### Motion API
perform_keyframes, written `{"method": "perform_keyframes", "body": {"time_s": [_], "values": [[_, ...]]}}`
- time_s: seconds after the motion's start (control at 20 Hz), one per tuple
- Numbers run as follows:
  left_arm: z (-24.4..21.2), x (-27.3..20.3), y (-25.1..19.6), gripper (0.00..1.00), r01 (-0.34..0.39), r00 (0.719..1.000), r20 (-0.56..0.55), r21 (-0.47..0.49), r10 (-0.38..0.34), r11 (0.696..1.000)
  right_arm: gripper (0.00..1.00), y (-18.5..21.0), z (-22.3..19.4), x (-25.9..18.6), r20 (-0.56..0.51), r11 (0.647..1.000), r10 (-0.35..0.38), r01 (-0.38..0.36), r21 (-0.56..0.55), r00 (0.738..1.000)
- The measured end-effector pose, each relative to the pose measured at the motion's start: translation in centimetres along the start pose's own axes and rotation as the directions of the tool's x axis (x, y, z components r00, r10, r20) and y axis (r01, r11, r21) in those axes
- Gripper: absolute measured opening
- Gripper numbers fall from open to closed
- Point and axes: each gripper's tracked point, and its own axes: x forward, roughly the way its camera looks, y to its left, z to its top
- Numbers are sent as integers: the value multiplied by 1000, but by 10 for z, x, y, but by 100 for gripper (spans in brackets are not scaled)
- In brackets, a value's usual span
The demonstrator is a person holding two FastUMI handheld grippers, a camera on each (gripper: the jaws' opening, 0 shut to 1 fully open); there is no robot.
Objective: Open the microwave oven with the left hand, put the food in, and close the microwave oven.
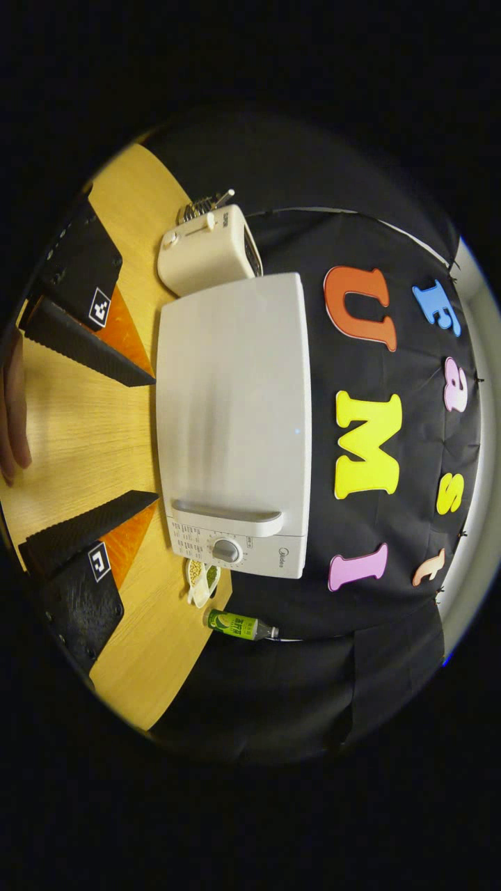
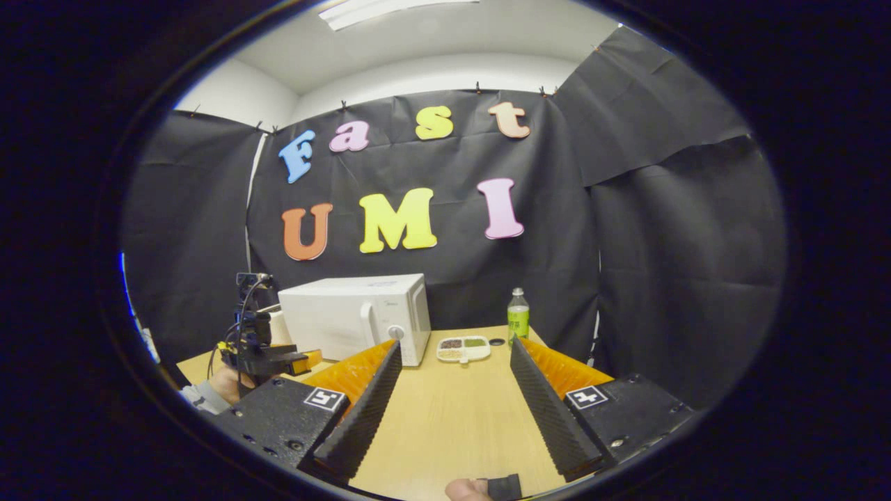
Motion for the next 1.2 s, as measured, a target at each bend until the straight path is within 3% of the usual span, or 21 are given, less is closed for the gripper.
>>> {"method": "perform_keyframes", "body": {"time_s": [0.05, 0.1, 0.15, 0.2, 0.3, 0.35, 0.45, 0.55, 0.6, 0.65, 0.7, 0.75, 0.8, 0.85, 1.15, 1.2], "values": [[1, -14, 4, 96, -6, 1000, -2, -4, 6, 1000, 100, 3, -2, 2, -13, 1000, 3, -3, 1, 1000], [6, -30, 9, 96, -17, 1000, 4, -17, 17, 1000, 90, 5, 2, 3, -11, 1000, 0, 0, -1, 1000], [13, -44, 16, 95, -34, 999, 18, -31, 35, 999, 90, 9, 10, 4, -3, 1000, -4, 4, -8, 1000], [21, -58, 23, 95, -52, 998, 36, -41, 54, 998, 100, 15, 17, 4, 5, 1000, -3, 3, -14, 1000], [43, -87, 32, 95, -77, 993, 82, -56, 82, 995, 100, 27, 28, 4, 20, 1000, 5, -5, -17, 1000], [56, -102, 36, 95, -91, 989, 111, -57, 97, 994, 91, 34, 35, 3, 28, 1000, 12, -11, -18, 1000], [89, -134, 48, 95, -135, 972, 182, -66, 145, 989, 91, 45, 47, 0, 46, 1000, 16, -14, -27, 999], [114, -164, 46, 95, -140, 961, 230, -63, 151, 988, 90, 52, 61, -5, 75, 999, 4, -1, -38, 997], [126, -179, 45, 95, -142, 954, 257, -61, 153, 988, 100, 57, 68, -8, 86, 999, 2, 1, -41, 996], [137, -194, 45, 94, -146, 947, 281, -53, 155, 988, 90, 60, 71, -9, 93, 999, -5, 9, -44, 996], [141, -209, 46, 94, -158, 942, 294, -44, 164, 986, 100, 62, 77, -11, 100, 999, -14, 19, -46, 995], [146, -218, 47, 94, -169, 938, 299, -38, 173, 985, 90, 63, 83, -13, 105, 999, -30, 35, -40, 994], [152, -229, 47, 94, -180, 934, 308, -29, 180, 983, 100, 64, 87, -14, 107, 999, -39, 42, -32, 993], [157, -237, 48, 94, -190, 931, 312, -25, 188, 982, 90, 68, 92, -17, 109, 999, -41, 43, -18, 993], [171, -275, 42, 94, -172, 924, 338, -58, 181, 983, 90, 76, 116, -33, 160, 999, -37, 41, -20, 986], [170, -279, 39, 83, -169, 923, 342, -55, 177, 984, 90, 79, 117, -35, 162, 999, -31, 35, -21, 986]]}}
